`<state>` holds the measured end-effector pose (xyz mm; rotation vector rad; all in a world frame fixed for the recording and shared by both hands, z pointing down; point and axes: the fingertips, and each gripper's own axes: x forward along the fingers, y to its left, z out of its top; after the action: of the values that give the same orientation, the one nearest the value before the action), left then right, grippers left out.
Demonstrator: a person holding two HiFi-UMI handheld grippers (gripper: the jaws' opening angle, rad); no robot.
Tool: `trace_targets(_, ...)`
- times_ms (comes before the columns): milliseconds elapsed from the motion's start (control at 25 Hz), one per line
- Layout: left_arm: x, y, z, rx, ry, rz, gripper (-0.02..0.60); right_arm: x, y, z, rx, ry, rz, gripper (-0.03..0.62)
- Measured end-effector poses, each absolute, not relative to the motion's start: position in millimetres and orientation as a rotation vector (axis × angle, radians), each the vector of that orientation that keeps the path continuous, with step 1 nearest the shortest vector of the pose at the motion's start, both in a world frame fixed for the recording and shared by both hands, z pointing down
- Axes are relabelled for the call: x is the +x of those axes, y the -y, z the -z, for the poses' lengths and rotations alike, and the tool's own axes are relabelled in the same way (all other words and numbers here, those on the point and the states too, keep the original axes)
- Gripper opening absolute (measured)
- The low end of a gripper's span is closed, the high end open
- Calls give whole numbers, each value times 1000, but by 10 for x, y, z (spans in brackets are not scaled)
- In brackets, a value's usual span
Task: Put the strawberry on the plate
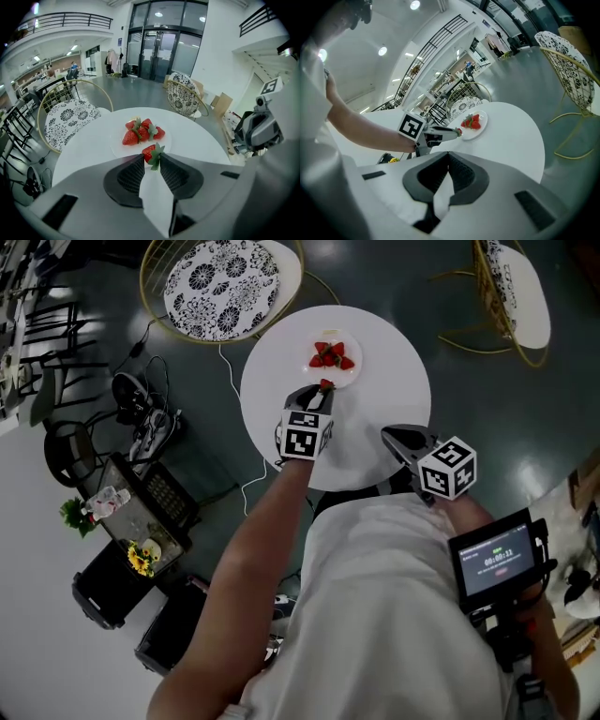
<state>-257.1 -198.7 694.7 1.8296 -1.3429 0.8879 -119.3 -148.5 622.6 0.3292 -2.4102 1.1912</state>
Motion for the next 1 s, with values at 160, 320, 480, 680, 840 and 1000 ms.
trace_targets(160,-2596,2063,-7013,1799,1377,-903,110,-1139,1484,-6254,345,2402,-1195,8)
trace_targets(320,-2650,2126,-7039,1759,1435,-911,110,-1110,1490,-6275,355,2396,-1199,8)
trace_targets(480,-2639,2161,-7052,1738,1465,-890,110,-1103,1481,-6273,360,2393,-1206,8)
trace_targets(680,-2595,2176,-7113,1724,1467,-901,110,-1076,1478,-6290,370,2390,-1207,8)
trace_targets(840,-2613,2175,-7167,1695,1483,-918,110,-1022,1482,-6295,385,2382,-1209,8)
trace_targets(1000,-2644,2167,-7200,1699,1467,-938,110,-1023,1483,-6317,391,2381,-1207,8)
